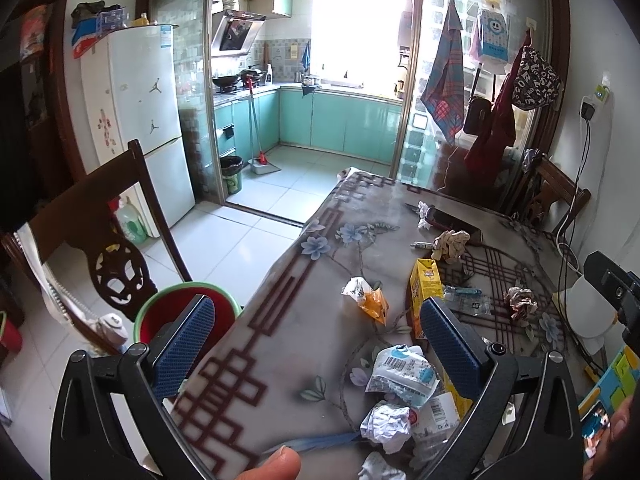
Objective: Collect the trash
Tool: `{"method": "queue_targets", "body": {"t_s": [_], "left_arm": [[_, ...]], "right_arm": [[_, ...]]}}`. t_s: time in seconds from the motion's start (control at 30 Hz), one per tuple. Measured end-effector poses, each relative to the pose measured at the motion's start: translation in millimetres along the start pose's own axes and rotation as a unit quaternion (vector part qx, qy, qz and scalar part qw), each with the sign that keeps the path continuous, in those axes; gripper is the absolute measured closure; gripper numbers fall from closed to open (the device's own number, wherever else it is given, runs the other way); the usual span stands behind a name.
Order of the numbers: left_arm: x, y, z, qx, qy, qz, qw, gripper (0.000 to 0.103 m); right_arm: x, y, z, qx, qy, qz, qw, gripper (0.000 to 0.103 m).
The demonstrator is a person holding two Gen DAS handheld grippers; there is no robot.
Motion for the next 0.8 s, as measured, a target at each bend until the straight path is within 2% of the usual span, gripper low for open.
{"method": "queue_targets", "body": {"t_s": [0.8], "left_arm": [[8.6,4.7,6.3,0.003,0.001,0.012,0.9999,0.0]], "right_arm": [[3.4,6.8,13.4,-0.008,-0.003,0.002,1.0,0.0]]}}
Point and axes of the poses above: each gripper's, at about its wrist camera, not at the fingertips, and z roughly the way its jaws point, y to its right, x to its top, the point moved 4 cm from there along z, roughly the way its jaws point, and after that the axes turned 12 degrees about z, right-handed, at the moved point
